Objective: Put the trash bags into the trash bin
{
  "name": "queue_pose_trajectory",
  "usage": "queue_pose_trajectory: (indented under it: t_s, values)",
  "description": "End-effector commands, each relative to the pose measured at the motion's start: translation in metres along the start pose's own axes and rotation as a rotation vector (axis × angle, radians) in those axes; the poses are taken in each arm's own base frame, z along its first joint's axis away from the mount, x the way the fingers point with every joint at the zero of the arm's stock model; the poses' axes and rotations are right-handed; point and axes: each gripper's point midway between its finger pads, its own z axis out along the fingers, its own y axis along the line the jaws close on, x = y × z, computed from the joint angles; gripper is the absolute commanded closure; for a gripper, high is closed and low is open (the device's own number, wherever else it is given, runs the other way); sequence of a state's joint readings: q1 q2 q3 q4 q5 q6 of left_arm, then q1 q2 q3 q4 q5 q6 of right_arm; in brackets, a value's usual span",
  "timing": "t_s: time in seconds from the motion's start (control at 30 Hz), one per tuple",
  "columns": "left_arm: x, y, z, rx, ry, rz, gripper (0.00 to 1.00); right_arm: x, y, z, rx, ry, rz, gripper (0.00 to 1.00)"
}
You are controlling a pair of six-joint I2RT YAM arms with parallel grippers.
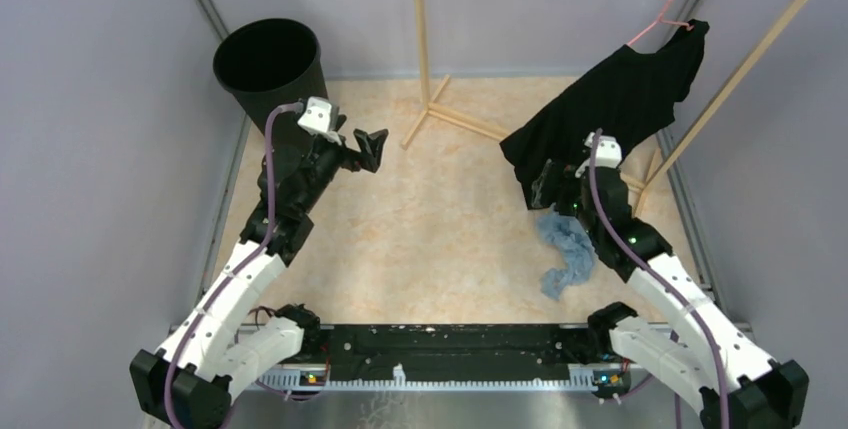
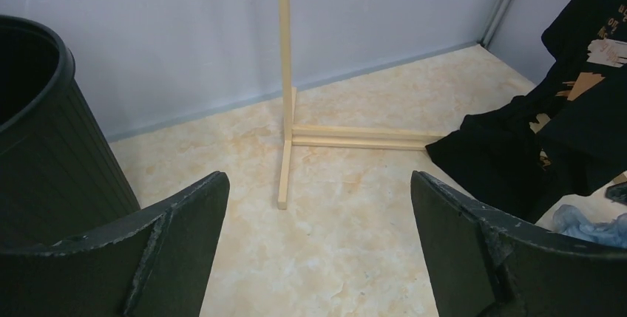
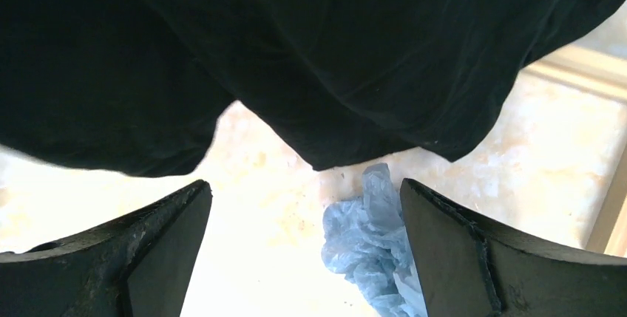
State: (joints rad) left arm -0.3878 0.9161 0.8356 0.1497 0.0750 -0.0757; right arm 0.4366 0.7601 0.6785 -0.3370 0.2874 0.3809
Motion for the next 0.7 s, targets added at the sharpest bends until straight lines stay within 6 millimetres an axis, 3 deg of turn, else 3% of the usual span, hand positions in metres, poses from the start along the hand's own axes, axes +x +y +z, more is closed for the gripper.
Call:
queue_pose_trajectory:
  t_s: [0.0,0.2,0.43,0.67]
  values:
    - [-0.023,-0.007,-0.007,0.01,-0.08,0.05,0.01,0.021,0.002,0.021,0.026,0.076,0.021,0.01]
    - [-0.018,-0.008,-0.007,-0.027,-0.06,0.107,0.01,0.049,-0.01,0.042,0.072,0.171,0.13,0.01]
    - [-0.004,-0.023,0.003,0.019,0.021,0.14,0.01,0.078,-0.076,0.045,0.223,0.242,0.383,0.02]
    - [0.0,-0.036,0.005,0.064,0.034,0.128,0.01,0.105,-0.082,0.039,0.25,0.328,0.401,0.02]
